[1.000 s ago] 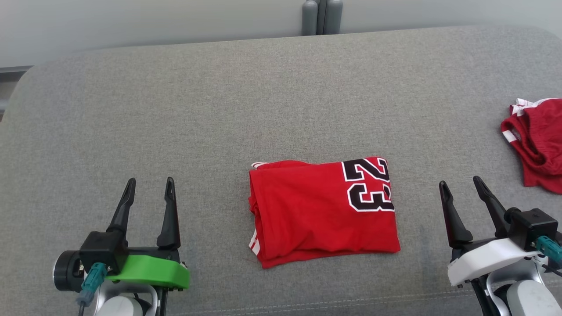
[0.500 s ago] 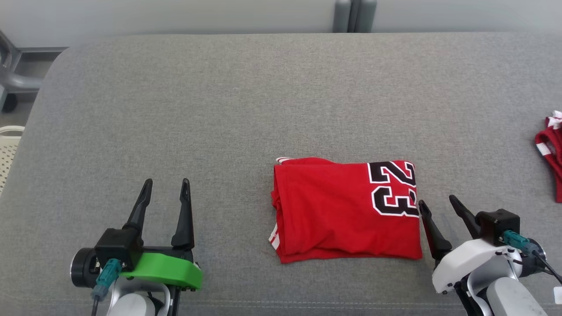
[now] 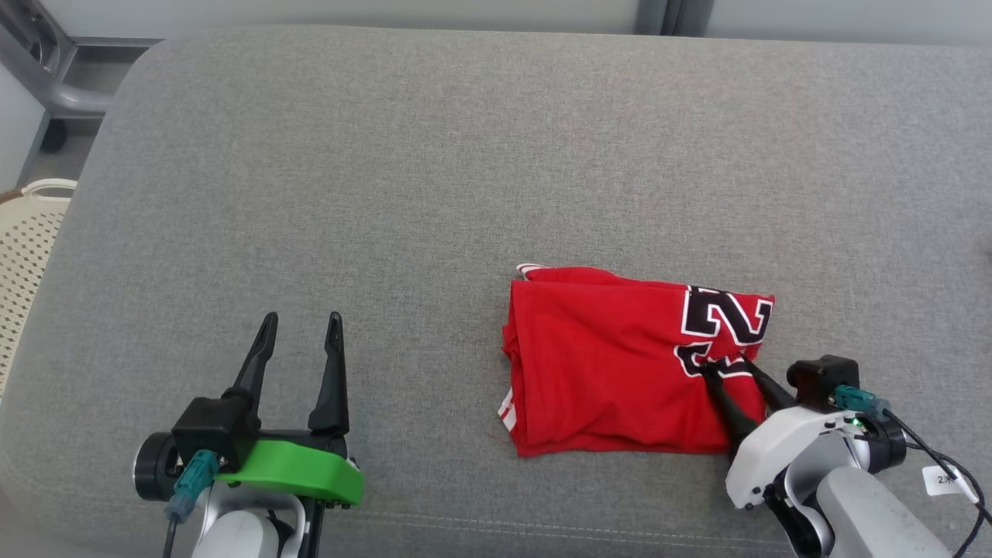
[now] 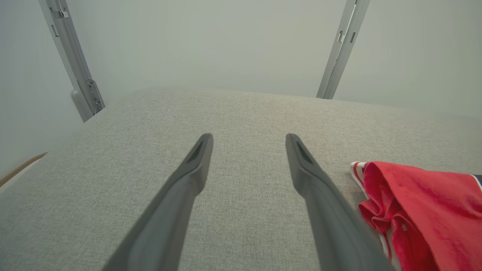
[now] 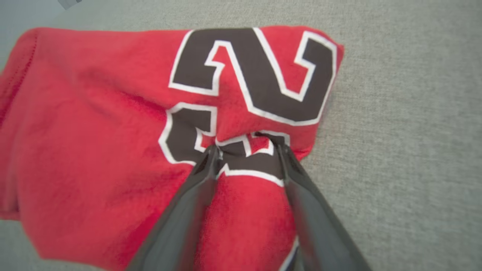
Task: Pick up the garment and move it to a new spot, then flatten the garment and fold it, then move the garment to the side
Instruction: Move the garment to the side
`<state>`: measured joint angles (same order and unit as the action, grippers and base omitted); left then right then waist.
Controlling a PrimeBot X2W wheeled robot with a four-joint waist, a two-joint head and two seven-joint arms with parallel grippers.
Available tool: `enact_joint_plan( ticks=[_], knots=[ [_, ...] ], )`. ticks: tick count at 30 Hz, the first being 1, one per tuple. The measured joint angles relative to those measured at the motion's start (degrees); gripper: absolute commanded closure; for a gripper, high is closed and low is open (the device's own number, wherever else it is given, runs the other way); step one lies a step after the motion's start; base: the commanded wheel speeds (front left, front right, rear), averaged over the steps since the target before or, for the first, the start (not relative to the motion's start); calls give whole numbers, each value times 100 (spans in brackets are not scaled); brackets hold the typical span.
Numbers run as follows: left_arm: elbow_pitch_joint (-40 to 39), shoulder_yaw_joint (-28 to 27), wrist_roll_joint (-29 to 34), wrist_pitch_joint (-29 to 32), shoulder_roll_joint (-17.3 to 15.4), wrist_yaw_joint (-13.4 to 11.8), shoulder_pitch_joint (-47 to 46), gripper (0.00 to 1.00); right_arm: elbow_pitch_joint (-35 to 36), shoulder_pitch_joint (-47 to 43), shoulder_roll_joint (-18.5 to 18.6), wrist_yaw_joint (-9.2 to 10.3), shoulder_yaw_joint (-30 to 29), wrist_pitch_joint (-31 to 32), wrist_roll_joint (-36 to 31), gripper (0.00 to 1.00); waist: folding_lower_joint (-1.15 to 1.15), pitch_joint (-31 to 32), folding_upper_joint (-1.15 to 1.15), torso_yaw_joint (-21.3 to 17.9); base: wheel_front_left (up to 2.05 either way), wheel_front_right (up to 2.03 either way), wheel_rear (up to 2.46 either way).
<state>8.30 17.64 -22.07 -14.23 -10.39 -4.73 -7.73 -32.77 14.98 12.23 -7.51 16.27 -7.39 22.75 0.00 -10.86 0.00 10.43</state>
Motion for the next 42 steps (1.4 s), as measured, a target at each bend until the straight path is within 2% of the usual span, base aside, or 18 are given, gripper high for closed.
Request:
enact_joint_plan(
  ticks=[5, 12, 29, 35, 42],
  knots=[
    [-26, -2, 23, -24, -23, -7, -56, 0, -81, 222, 123, -7, 183, -240, -104, 100, 0, -40, 0, -147, 0, 0, 0],
    [-313, 23, 140, -9, -131, -49, -151, 0, 152, 282, 263, -3, -13, -408, -534, 100, 1, -118, 0, -585, 0, 0, 0],
    [-1121, 103, 378, 537, -512, -135, -456, 0, 549, 151, 293, -3, -864, -541, -850, 100, 1, -430, 0, -2419, 0, 0, 0],
    [-1366, 254, 490, 744, -630, -87, -593, 0, 578, 906, 423, -3, -847, -591, -775, 100, 1, -611, 0, -2932, 0, 0, 0],
    [-1572, 366, 617, 898, -683, -56, -860, 0, 420, 2190, 690, -3, -579, -687, -356, 100, 1, -1013, 0, -3107, 0, 0, 0]
  ],
)
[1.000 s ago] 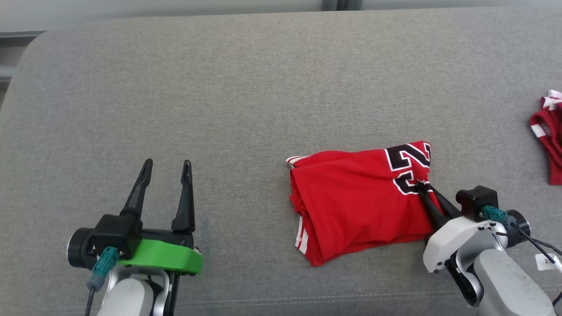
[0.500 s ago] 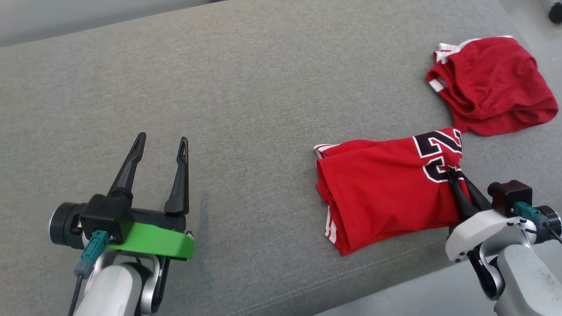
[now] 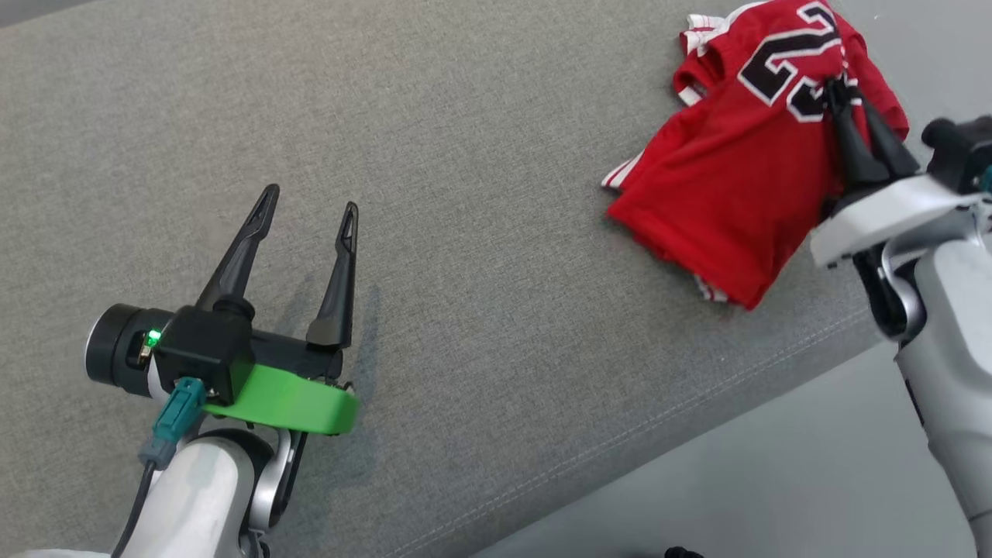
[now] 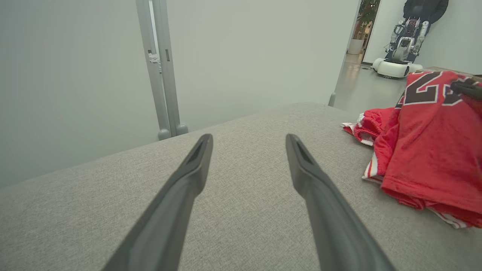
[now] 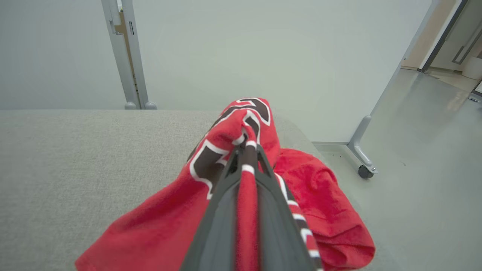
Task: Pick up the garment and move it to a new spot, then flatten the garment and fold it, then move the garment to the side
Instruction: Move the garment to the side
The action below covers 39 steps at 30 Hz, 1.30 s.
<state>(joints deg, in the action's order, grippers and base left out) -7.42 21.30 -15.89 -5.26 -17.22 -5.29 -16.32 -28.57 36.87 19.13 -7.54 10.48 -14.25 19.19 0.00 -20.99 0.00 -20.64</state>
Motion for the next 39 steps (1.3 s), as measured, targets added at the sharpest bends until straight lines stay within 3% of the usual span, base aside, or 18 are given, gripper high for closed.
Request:
enact_joint_plan(
  ticks=[7, 17, 19, 29, 34, 39],
  knots=[
    [-67, 131, 80, 42, -15, 76, -193, 0, -643, 1234, 343, 0, -126, -57, 493, 100, 1, -382, 0, 70, 0, 0, 0],
    [-105, 287, 137, 65, 4, 140, -470, 0, -1996, 1870, 1046, 0, -158, -74, 632, 100, 0, -815, 0, 429, 0, 0, 0],
    [-102, 298, 141, 67, -5, 157, -498, 0, -2394, 1951, 1044, 1, -189, 53, 813, 0, 0, -902, 0, 481, 0, 0, 0],
    [-53, 320, 174, 11, -4, 167, -638, 0, -2818, 2288, 1026, 1, -45, -56, 689, 0, 0, -1030, 0, 644, 0, 0, 0],
    [4, 274, 130, -73, 7, 81, -620, 0, -1780, 2215, 876, 1, -148, -75, 515, 0, 0, -873, 0, 662, 0, 0, 0],
    [78, 183, 65, -241, 51, -49, -505, 0, -480, 1574, 576, 1, -438, -74, 261, 0, 0, -651, 0, 737, 0, 0, 0]
  ],
)
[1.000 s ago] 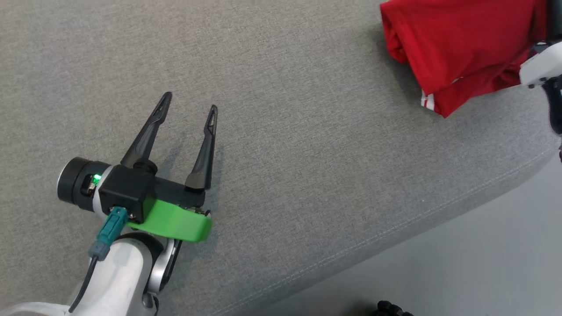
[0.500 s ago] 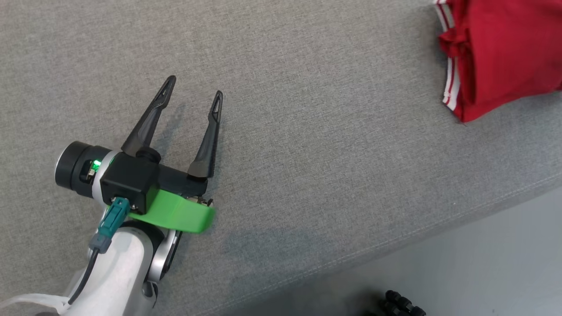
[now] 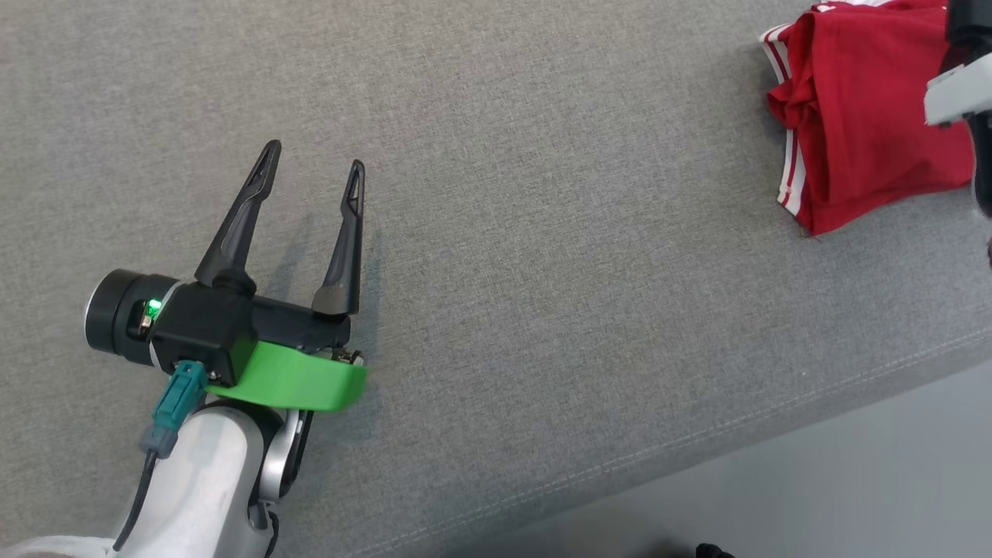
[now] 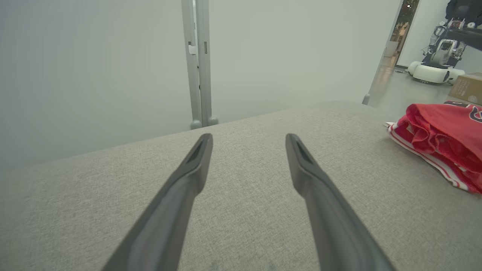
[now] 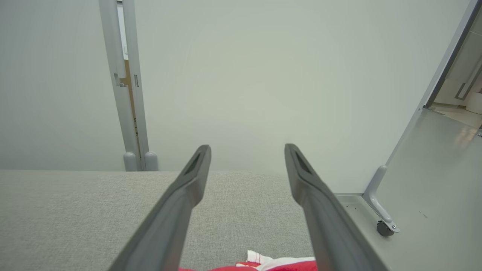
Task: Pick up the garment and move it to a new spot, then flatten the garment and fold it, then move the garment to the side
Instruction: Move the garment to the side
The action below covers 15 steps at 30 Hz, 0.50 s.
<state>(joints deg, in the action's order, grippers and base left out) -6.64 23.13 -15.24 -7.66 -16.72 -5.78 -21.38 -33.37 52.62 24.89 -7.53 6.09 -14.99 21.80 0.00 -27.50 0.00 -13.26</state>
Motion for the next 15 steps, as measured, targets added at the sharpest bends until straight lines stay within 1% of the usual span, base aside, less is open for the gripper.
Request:
enact_joint_plan(
  ticks=[4, 9, 11, 15],
  knots=[
    [65, -102, -131, -181, 80, -113, 147, 0, 926, -651, -282, 0, -141, -4, -203, 0, 0, 204, 0, 135, 0, 0, 0],
    [140, -245, -246, -380, 137, -236, 358, 0, 1903, -1441, -620, 0, -176, -5, -486, 0, 0, 450, 0, 401, 0, 0, 0],
    [167, -308, -291, -444, 143, -290, 465, 0, 2206, -1770, -760, 0, -177, -5, -571, 0, -1, 560, 0, 516, 0, 0, 0],
    [208, -457, -344, -564, 160, -389, 668, 0, 2591, -2502, -1045, 0, -130, 14, -756, 0, -1, 815, 0, 736, 0, 0, 0]
  ],
)
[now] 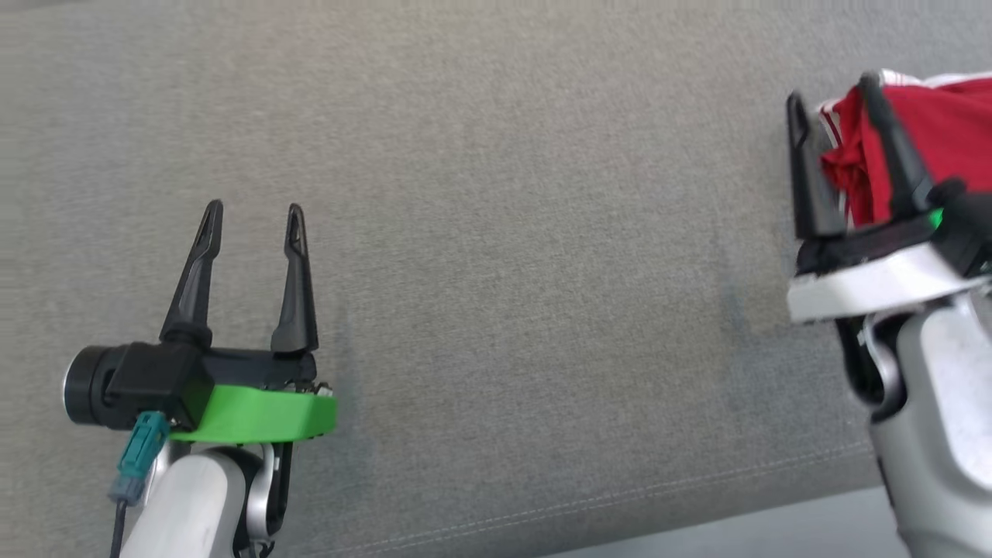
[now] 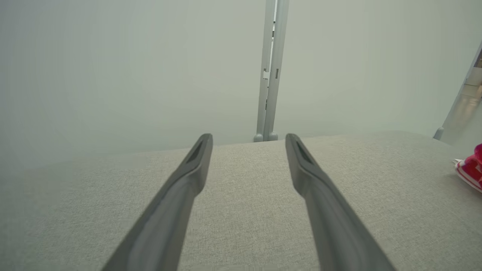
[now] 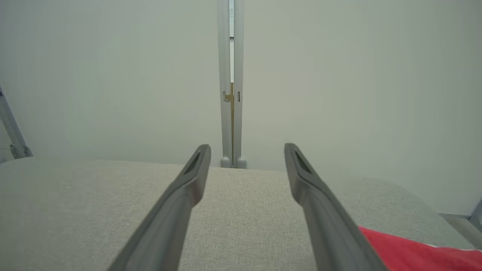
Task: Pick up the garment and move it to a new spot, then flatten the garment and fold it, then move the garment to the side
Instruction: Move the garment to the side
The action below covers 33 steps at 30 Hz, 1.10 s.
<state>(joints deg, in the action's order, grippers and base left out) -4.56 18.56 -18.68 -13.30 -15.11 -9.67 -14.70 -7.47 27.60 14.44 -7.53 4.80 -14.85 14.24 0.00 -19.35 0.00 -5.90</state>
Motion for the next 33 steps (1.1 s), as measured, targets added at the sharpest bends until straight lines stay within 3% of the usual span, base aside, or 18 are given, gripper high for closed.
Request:
enact_joint_plan(
  ticks=[10, 33],
  knots=[
    [90, -331, -213, -146, 10, -37, 631, 0, 504, -1677, -871, 0, -278, 275, -309, 0, 0, 766, 0, 487, 0, 0, 0],
    [570, -203, -235, -166, -58, 114, 1444, 0, 1115, -3067, -1058, 0, -600, 870, -787, 0, 0, 1821, 0, 611, 0, 0, 0]
  ],
)
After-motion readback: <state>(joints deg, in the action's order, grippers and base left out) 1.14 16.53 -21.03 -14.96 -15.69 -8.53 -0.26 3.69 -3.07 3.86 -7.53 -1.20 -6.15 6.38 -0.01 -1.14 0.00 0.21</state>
